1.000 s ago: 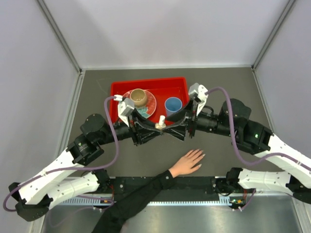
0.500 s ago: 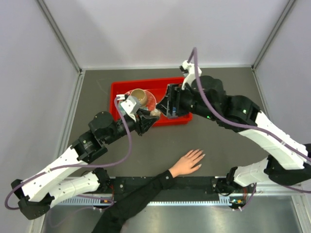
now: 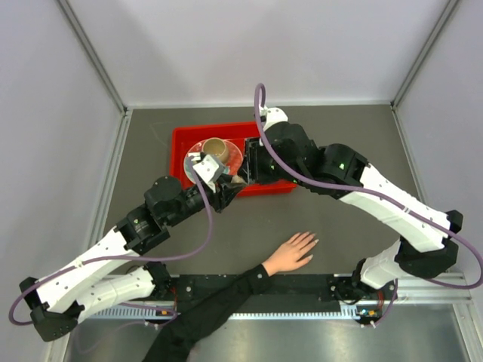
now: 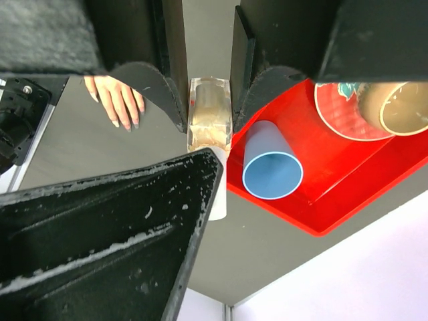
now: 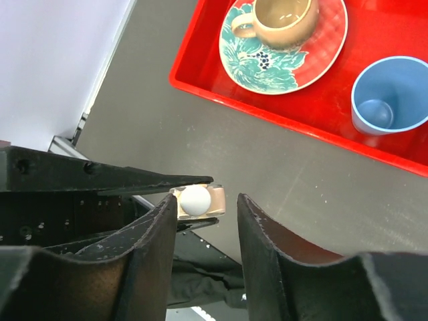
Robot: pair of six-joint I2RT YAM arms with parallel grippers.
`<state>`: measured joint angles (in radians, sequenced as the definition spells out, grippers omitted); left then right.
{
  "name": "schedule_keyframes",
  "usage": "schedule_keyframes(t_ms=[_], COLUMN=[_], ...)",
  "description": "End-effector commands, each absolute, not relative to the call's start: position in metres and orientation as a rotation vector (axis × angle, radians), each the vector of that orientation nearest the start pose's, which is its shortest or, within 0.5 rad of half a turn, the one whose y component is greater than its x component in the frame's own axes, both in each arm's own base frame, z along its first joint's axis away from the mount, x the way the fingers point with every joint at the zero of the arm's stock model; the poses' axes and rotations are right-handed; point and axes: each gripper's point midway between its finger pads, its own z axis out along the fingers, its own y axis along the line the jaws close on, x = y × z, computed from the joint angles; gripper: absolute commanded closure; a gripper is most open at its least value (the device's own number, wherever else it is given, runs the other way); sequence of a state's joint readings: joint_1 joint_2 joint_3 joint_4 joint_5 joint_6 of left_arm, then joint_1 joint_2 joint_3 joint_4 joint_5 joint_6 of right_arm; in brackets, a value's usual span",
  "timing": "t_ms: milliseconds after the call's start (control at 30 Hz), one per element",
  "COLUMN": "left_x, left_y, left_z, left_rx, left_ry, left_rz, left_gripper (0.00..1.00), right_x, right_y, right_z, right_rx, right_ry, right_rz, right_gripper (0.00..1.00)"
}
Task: Paint the nails
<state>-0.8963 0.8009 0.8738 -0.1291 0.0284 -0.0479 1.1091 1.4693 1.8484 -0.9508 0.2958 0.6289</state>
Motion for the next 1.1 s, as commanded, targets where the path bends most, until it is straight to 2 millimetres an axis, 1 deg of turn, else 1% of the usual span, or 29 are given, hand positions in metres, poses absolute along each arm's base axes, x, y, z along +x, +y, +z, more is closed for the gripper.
schedule_keyframes(t_ms=[0, 267, 300, 367, 400, 433, 467, 500, 533, 600, 633, 667, 700, 733, 767, 800, 833, 867, 900, 933, 967, 1033, 1067], left_x=[0.195, 0.192, 0.192, 0.189, 0.188, 0.186, 0.184, 0.178, 0.174, 0.164, 0.155, 0.149, 0.140, 0.129, 0.120, 0.113, 0.099, 0.091, 0.083, 0.066, 0.058, 0.047, 0.042], left_y=[-0.254, -0.252, -0.252, -0.253, -0.254, -0.255, -0.256, -0.258, -0.259, -0.257, -0.259, -0.260, -0.260, -0.263, -0.264, -0.263, -0.264, -0.263, -0.262, -0.263, -0.262, -0.261, -0.262], left_z=[0.341, 0.340, 0.340, 0.341, 0.342, 0.342, 0.343, 0.348, 0.348, 0.356, 0.359, 0.364, 0.369, 0.373, 0.378, 0.383, 0.387, 0.392, 0.399, 0.402, 0.410, 0.416, 0.421], left_rx=[0.706, 0.719, 0.721, 0.728, 0.728, 0.727, 0.729, 0.728, 0.727, 0.681, 0.697, 0.696, 0.684, 0.716, 0.715, 0.725, 0.773, 0.783, 0.804, 0.876, 0.890, 0.929, 0.950], left_ry=[1.455, 1.456, 1.458, 1.457, 1.457, 1.465, 1.467, 1.467, 1.475, 1.486, 1.476, 1.464, 1.462, 1.448, 1.446, 1.433, 1.412, 1.406, 1.379, 1.351, 1.325, 1.313, 1.309], left_rz=[-0.741, -0.743, -0.744, -0.757, -0.769, -0.781, -0.801, -0.846, -0.871, -0.952, -1.005, -1.046, -1.109, -1.171, -1.229, -1.265, -1.326, -1.373, -1.411, -1.479, -1.528, -1.582, -1.612], left_gripper=[1.00, 1.00, 1.00, 1.00, 1.00, 1.00, 1.00, 1.00, 1.00, 1.00, 1.00, 1.00, 1.00, 1.00, 1.00, 1.00, 1.00, 1.00, 1.00, 1.00, 1.00, 1.00, 1.00], right_x=[0.200, 0.194, 0.194, 0.193, 0.191, 0.191, 0.184, 0.182, 0.179, 0.170, 0.158, 0.153, 0.147, 0.133, 0.124, 0.116, 0.099, 0.089, 0.081, 0.066, 0.058, 0.044, 0.044], right_y=[0.345, 0.354, 0.354, 0.354, 0.352, 0.353, 0.355, 0.355, 0.351, 0.353, 0.353, 0.354, 0.357, 0.361, 0.357, 0.357, 0.356, 0.350, 0.349, 0.345, 0.343, 0.340, 0.341], right_z=[0.379, 0.376, 0.376, 0.375, 0.379, 0.375, 0.376, 0.376, 0.373, 0.374, 0.374, 0.378, 0.389, 0.387, 0.400, 0.400, 0.404, 0.413, 0.416, 0.420, 0.421, 0.424, 0.423], right_rx=[-0.344, -0.383, -0.388, -0.398, -0.401, -0.413, -0.467, -0.498, -0.530, -0.655, -0.730, -0.818, -0.863, -0.946, -1.012, -1.068, -1.175, -1.216, -1.257, -1.349, -1.390, -1.472, -1.486], right_ry=[2.122, 2.131, 2.130, 2.130, 2.117, 2.114, 2.105, 2.093, 2.088, 2.040, 2.017, 1.954, 1.882, 1.844, 1.740, 1.702, 1.620, 1.551, 1.497, 1.414, 1.377, 1.311, 1.309], right_rz=[0.744, 0.788, 0.791, 0.803, 0.813, 0.823, 0.858, 0.880, 0.888, 0.938, 0.993, 1.012, 1.058, 1.124, 1.157, 1.185, 1.248, 1.275, 1.303, 1.359, 1.386, 1.437, 1.440], right_gripper=[0.61, 0.63, 0.72, 0.86, 1.00, 1.00, 1.00, 1.00, 1.00, 1.00, 1.00, 1.00, 1.00, 1.00, 1.00, 1.00, 1.00, 1.00, 1.00, 1.00, 1.00, 1.00, 1.00])
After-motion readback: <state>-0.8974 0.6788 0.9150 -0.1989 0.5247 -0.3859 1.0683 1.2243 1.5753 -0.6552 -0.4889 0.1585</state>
